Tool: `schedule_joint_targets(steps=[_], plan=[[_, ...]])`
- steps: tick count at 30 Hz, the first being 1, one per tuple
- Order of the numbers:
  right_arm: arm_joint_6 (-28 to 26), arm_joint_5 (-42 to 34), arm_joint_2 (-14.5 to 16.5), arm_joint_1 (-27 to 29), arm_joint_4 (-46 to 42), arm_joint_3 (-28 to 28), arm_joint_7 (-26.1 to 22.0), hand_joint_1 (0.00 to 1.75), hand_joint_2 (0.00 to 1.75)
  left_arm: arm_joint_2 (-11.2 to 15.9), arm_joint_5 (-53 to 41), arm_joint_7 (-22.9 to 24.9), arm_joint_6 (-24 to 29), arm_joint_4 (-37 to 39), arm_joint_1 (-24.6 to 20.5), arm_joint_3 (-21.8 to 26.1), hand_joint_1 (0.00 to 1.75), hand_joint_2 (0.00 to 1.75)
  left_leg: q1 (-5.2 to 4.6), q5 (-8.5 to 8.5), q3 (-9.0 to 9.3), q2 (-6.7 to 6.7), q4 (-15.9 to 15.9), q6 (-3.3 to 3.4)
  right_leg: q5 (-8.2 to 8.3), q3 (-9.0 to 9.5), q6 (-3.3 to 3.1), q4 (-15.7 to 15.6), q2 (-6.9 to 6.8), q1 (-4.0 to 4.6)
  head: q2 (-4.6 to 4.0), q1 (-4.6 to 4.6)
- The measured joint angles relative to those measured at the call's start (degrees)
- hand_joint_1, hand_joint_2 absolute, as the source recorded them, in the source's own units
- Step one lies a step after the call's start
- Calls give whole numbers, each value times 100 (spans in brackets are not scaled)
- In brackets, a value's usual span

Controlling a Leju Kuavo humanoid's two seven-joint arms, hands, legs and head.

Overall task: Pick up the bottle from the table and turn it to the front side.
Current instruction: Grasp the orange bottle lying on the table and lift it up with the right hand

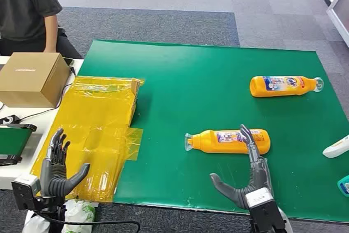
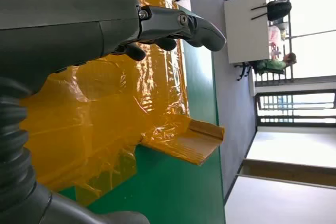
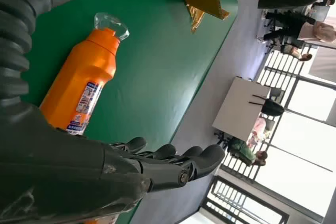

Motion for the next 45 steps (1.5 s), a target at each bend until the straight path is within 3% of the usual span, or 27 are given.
schedule_joint_targets(steps=[9,13,18,25,32,41,45], plan=[[-75,136,0,11,-24,0,33,0,175,-1,36,0,-15,0,0,1,0,175,0,0,0,0,0,0,0,0,0,0,0,0,-1,0],[-455,970,-1,8,-93,9,252,0,175,1,54,-5,-94,0,1,16,0,175,0,0,0,0,0,0,0,1,0,0,0,0,-1,0],[-647,2257,-72,-134,-143,52,932,0,175,7,104,-100,-212,20,11,104,0,175,0,0,0,0,0,0,0,0,0,0,0,0,0,0],[-189,3185,-610,-669,316,31,1688,0,175,44,92,-386,-301,308,-90,192,0,175,-3,3,0,0,1,4,7,1,9,-2,0,-3,-1,0],[-20,3381,-1155,-1332,1400,-157,1885,0,175,110,106,-424,-224,658,-328,166,0,175,-5,10,-1,0,3,10,15,3,12,-2,0,-6,-1,0],[-3,3447,-1355,-1535,1855,-200,1923,0,175,132,153,-426,-199,806,-392,149,0,175,-5,9,-2,0,2,10,13,1,10,-1,0,-5,-1,-1],[63,3761,-1465,-1902,2347,-205,2068,0,175,182,198,-426,-148,892,-462,61,0,175,-5,10,-3,1,2,9,14,0,12,-1,1,-5,-1,-1]])
